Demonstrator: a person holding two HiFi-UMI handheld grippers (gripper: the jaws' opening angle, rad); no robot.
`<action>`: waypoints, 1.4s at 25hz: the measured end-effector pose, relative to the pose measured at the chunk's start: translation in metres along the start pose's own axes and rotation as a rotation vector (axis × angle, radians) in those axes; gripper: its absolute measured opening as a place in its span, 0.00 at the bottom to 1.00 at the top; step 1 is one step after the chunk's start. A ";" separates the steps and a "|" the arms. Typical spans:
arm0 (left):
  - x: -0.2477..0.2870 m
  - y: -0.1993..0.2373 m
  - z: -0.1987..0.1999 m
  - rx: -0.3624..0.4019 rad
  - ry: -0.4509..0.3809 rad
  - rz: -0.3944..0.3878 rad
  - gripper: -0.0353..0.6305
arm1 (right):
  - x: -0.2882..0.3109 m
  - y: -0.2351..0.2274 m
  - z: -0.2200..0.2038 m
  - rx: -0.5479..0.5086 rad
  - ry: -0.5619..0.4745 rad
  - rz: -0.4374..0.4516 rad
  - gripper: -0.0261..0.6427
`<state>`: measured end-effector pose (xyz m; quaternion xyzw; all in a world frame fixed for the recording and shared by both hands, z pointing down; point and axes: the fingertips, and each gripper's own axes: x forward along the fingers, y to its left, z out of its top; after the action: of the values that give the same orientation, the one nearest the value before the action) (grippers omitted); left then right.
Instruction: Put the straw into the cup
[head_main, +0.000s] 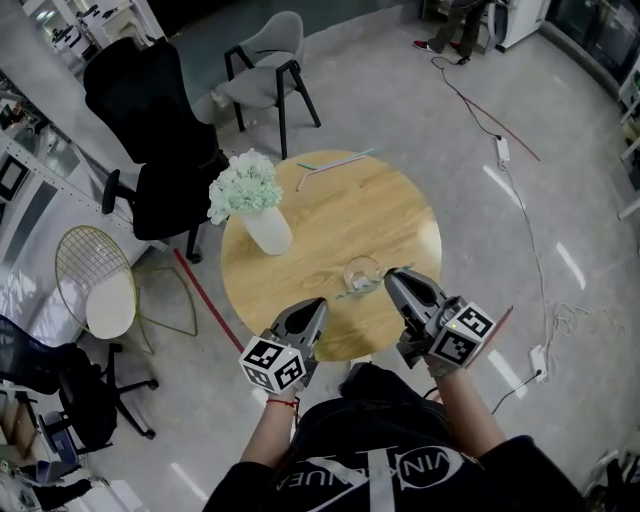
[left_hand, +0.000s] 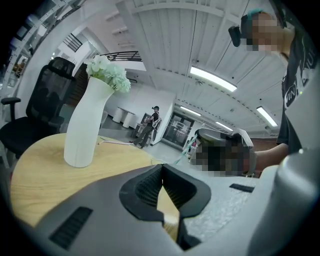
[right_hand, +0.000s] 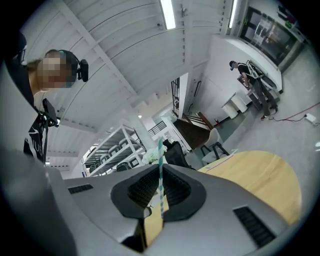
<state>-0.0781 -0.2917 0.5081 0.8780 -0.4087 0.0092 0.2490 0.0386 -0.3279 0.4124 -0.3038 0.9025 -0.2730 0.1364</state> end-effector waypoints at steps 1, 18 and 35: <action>0.003 0.003 0.000 0.000 0.002 0.007 0.06 | 0.002 -0.004 0.005 0.007 -0.010 0.006 0.07; 0.038 0.015 -0.010 -0.025 0.002 0.061 0.06 | -0.006 -0.065 -0.007 -0.050 0.083 -0.051 0.07; 0.052 0.033 -0.009 -0.006 0.044 -0.024 0.06 | 0.009 -0.083 -0.042 -0.084 0.144 -0.130 0.07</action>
<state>-0.0657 -0.3424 0.5410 0.8817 -0.3928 0.0242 0.2604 0.0533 -0.3712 0.4936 -0.3464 0.8991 -0.2646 0.0403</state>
